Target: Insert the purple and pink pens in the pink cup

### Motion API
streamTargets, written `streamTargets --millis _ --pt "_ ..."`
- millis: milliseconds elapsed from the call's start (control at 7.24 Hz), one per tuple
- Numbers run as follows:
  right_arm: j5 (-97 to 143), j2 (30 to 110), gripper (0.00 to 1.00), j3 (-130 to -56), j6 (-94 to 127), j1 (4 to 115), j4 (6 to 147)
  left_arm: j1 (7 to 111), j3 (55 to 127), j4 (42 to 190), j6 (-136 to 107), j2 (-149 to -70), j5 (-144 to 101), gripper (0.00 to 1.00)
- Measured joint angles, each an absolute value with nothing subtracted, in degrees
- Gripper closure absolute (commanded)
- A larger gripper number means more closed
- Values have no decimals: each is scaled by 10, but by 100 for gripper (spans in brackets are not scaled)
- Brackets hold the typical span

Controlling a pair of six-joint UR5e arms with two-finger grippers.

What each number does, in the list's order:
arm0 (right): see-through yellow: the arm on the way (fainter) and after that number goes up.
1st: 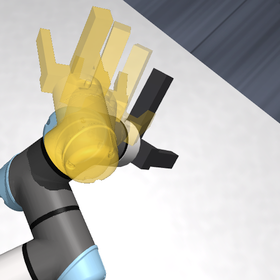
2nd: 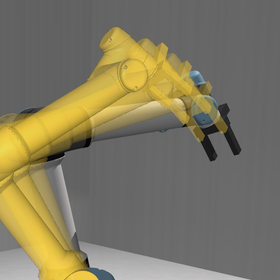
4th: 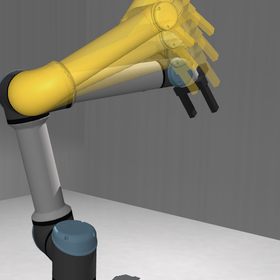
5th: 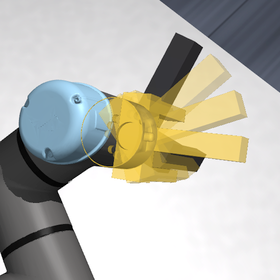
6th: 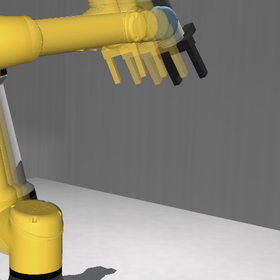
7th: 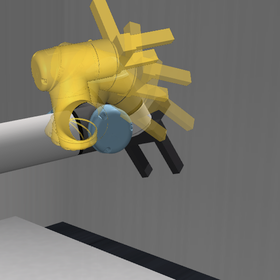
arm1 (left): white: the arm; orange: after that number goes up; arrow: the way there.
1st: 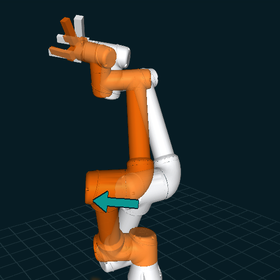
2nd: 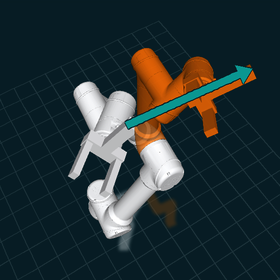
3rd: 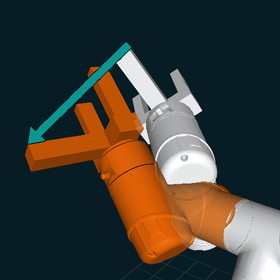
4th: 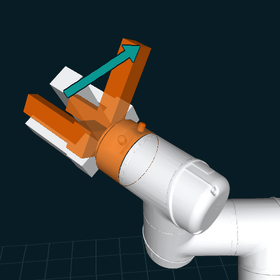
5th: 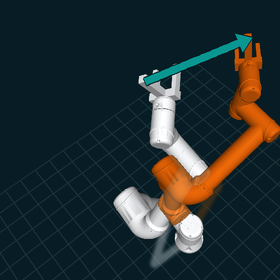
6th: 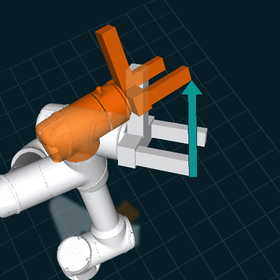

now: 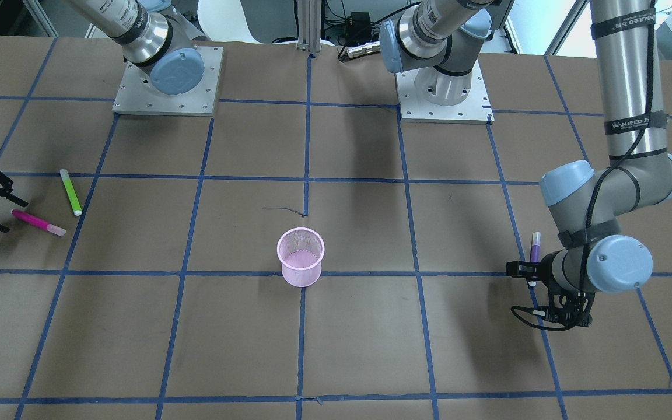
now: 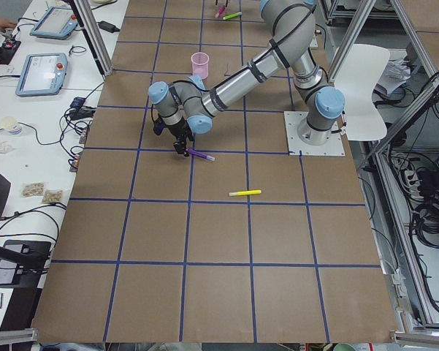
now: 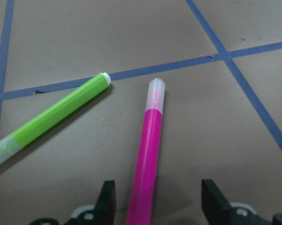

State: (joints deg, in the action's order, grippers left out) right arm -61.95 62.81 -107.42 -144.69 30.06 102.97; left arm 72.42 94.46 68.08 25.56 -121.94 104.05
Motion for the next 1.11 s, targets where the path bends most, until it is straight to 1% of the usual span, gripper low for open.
streamTargets --millis 138,415,553,691,829,967,1106 --pt "-620 623 65 -1074 -1446 301 1037 724 944 681 255 -1220 1040 24" --pt "-620 622 85 -1074 -1442 300 1045 724 944 680 255 -1221 1040 32" --pt "-621 624 95 -1074 -1441 300 1045 724 944 680 254 -1221 1040 33" --pt "-622 625 98 -1074 -1441 300 1045 724 944 678 253 -1223 1040 39" --pt "-627 626 100 -1074 -1441 300 1044 724 944 674 253 -1224 1040 54" --pt "-631 628 100 -1072 -1440 301 1044 724 944 671 254 -1225 1041 55" --pt "-633 637 100 -1068 -1436 303 1044 724 944 670 254 -1226 1041 59"
